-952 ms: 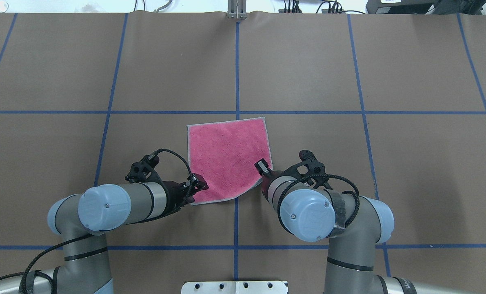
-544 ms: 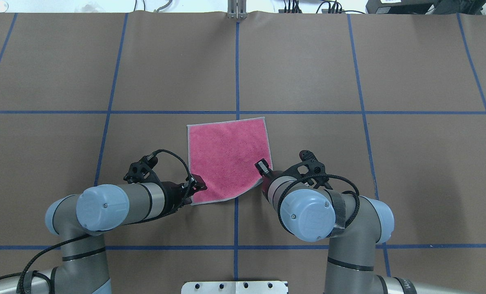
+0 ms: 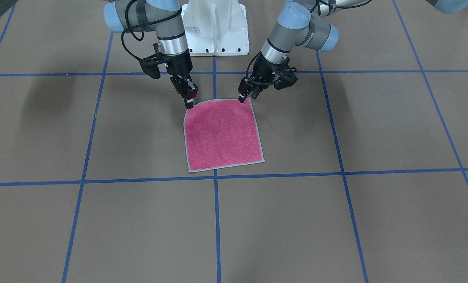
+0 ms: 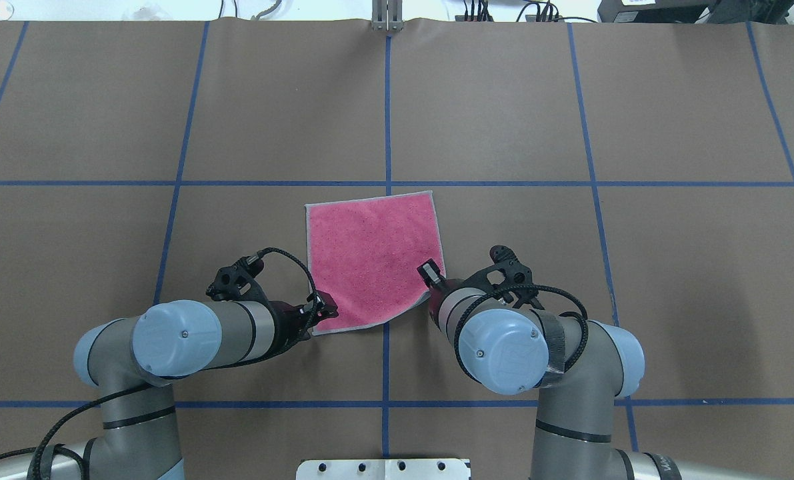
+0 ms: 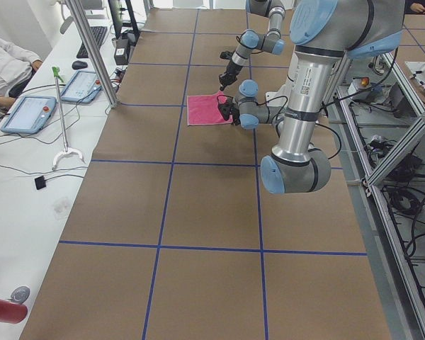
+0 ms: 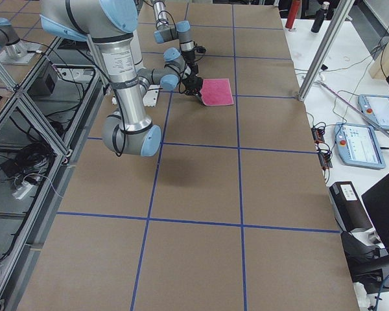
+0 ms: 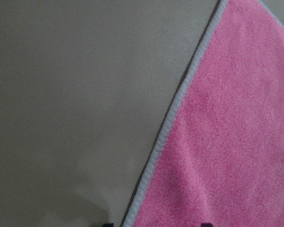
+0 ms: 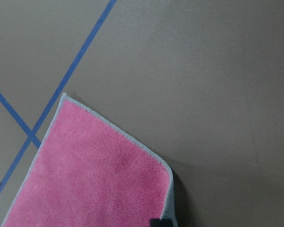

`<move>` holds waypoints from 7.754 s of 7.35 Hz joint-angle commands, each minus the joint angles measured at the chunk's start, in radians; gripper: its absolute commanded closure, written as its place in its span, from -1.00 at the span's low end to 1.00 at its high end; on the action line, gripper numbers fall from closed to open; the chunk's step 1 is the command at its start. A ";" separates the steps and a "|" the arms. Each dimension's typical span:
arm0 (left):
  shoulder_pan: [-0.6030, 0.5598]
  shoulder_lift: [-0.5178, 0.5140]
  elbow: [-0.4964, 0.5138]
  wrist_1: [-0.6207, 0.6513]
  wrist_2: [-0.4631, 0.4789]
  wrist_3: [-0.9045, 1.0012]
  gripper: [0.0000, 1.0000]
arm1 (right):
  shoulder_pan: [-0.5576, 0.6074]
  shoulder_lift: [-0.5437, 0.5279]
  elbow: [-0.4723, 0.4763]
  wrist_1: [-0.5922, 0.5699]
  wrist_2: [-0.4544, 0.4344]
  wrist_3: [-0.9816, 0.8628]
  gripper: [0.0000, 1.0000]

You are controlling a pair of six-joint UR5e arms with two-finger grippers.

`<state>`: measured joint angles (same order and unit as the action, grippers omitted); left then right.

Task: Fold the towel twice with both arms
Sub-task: 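Hold the near towel corners pinched with both grippers, then lift the near corners with both grippers and fold them over the far edge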

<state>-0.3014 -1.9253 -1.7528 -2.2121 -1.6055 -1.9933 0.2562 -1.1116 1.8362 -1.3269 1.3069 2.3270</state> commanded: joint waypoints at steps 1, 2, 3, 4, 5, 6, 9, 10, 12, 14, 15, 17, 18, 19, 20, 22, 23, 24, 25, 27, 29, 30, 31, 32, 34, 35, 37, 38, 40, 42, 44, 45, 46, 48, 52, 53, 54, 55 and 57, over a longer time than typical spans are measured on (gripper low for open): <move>0.002 -0.018 0.003 0.040 -0.001 0.001 -0.37 | -0.001 -0.001 0.000 0.000 0.000 0.000 1.00; 0.002 -0.021 0.003 0.043 0.001 0.001 -0.37 | -0.002 -0.002 0.000 0.000 0.000 0.000 1.00; 0.002 -0.023 0.004 0.043 0.004 0.001 -0.26 | -0.002 -0.002 0.000 0.000 0.000 0.000 1.00; 0.002 -0.023 0.004 0.043 0.007 -0.001 -0.03 | -0.002 -0.002 -0.002 0.000 0.002 0.000 1.00; 0.002 -0.023 0.006 0.043 0.007 0.001 0.09 | -0.002 -0.002 0.000 0.000 0.000 0.000 1.00; 0.002 -0.023 0.006 0.043 0.007 0.001 0.09 | -0.002 -0.002 0.000 0.000 0.000 0.000 1.00; -0.001 -0.021 -0.005 0.045 0.003 0.017 -0.03 | -0.002 -0.002 0.000 0.000 0.000 0.000 1.00; -0.002 -0.018 -0.016 0.046 0.001 0.033 -0.03 | 0.000 -0.004 0.000 0.000 0.000 0.000 1.00; 0.002 -0.024 -0.033 0.124 0.001 0.050 -0.03 | -0.002 -0.004 -0.002 0.000 0.000 0.000 1.00; 0.004 -0.023 -0.031 0.129 0.001 0.050 -0.03 | -0.002 -0.005 0.000 0.000 0.000 0.002 1.00; 0.004 -0.024 -0.030 0.144 0.001 0.051 -0.03 | -0.002 -0.005 0.000 0.000 0.000 0.000 1.00; 0.005 -0.035 -0.027 0.155 0.001 0.051 -0.03 | -0.002 -0.005 -0.002 0.000 0.000 0.002 1.00; 0.005 -0.037 -0.024 0.155 0.001 0.051 -0.03 | -0.002 -0.005 -0.002 0.000 0.000 0.000 1.00; 0.005 -0.037 -0.024 0.155 0.001 0.051 -0.03 | -0.002 -0.005 -0.002 0.000 0.000 0.002 1.00; 0.005 -0.038 -0.020 0.155 0.001 0.051 -0.03 | -0.002 -0.005 -0.002 0.000 0.000 0.000 1.00; 0.005 -0.040 -0.019 0.157 0.001 0.051 -0.03 | -0.002 -0.004 0.000 0.000 0.000 0.000 1.00; 0.005 -0.040 -0.019 0.157 0.002 0.051 -0.03 | -0.002 -0.005 -0.002 0.000 0.000 0.000 1.00; 0.005 -0.040 -0.017 0.157 0.002 0.051 -0.03 | -0.002 -0.004 0.000 0.000 0.000 0.000 1.00; 0.008 -0.040 -0.017 0.157 0.002 0.051 -0.03 | -0.002 -0.004 0.000 0.000 0.000 0.000 1.00; 0.008 -0.047 -0.016 0.157 0.002 0.051 -0.03 | -0.002 -0.004 0.000 0.000 0.000 0.000 1.00; 0.008 -0.047 -0.014 0.157 0.004 0.050 0.07 | -0.002 -0.004 0.000 0.000 0.000 0.000 1.00; 0.008 -0.047 -0.014 0.157 0.004 0.051 0.07 | -0.002 -0.004 0.000 0.000 0.000 0.000 1.00; 0.008 -0.046 -0.014 0.157 0.004 0.051 0.07 | -0.002 -0.004 0.000 0.000 0.000 0.000 1.00; 0.008 -0.046 -0.014 0.157 0.004 0.051 0.07 | -0.002 -0.004 0.000 0.000 0.000 0.000 1.00; 0.008 -0.047 -0.014 0.157 0.003 0.085 -0.01 | -0.002 -0.005 -0.002 0.000 0.000 0.000 1.00; 0.008 -0.046 -0.014 0.158 0.002 0.087 -0.01 | -0.002 -0.005 -0.002 0.000 0.000 0.002 1.00; 0.010 -0.046 -0.011 0.158 0.002 0.087 -0.01 | -0.002 -0.005 0.000 0.000 0.000 0.000 1.00; 0.010 -0.046 -0.010 0.160 0.002 0.087 0.01 | -0.002 -0.005 -0.002 0.000 0.000 0.000 1.00; 0.010 -0.049 -0.007 0.160 0.004 0.087 0.25 | -0.002 -0.005 0.000 0.000 0.000 0.000 1.00; 0.010 -0.054 -0.007 0.160 0.006 0.087 0.55 | -0.002 -0.005 0.000 0.000 0.000 0.000 1.00; 0.008 -0.054 -0.010 0.161 0.006 0.087 0.75 | -0.002 -0.005 0.000 0.000 0.000 0.000 1.00; 0.005 -0.054 -0.017 0.161 0.006 0.087 0.84 | -0.002 -0.005 0.000 0.000 0.000 0.000 1.00; 0.004 -0.054 -0.031 0.163 0.006 0.087 1.00 | -0.002 -0.007 0.003 0.000 0.000 0.000 1.00; -0.002 -0.052 -0.062 0.161 0.004 0.091 1.00 | -0.009 -0.014 0.055 -0.006 -0.002 -0.002 1.00; -0.028 -0.043 -0.135 0.161 0.002 0.120 1.00 | -0.054 -0.050 0.135 -0.015 -0.015 -0.002 1.00; -0.044 -0.046 -0.137 0.161 0.007 0.160 1.00 | -0.052 -0.048 0.127 -0.015 -0.015 -0.006 1.00; -0.056 -0.047 -0.132 0.161 0.007 0.184 1.00 | -0.032 -0.047 0.120 -0.015 -0.015 -0.015 1.00; -0.070 -0.050 -0.129 0.161 0.007 0.195 1.00 | -0.009 -0.042 0.100 -0.015 -0.015 -0.018 1.00; -0.091 -0.058 -0.125 0.161 0.012 0.195 1.00 | 0.035 -0.031 0.075 -0.012 -0.012 -0.038 1.00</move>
<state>-0.3773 -1.9775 -1.8803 -2.0509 -1.5961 -1.8003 0.2648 -1.1499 1.9254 -1.3409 1.2936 2.3012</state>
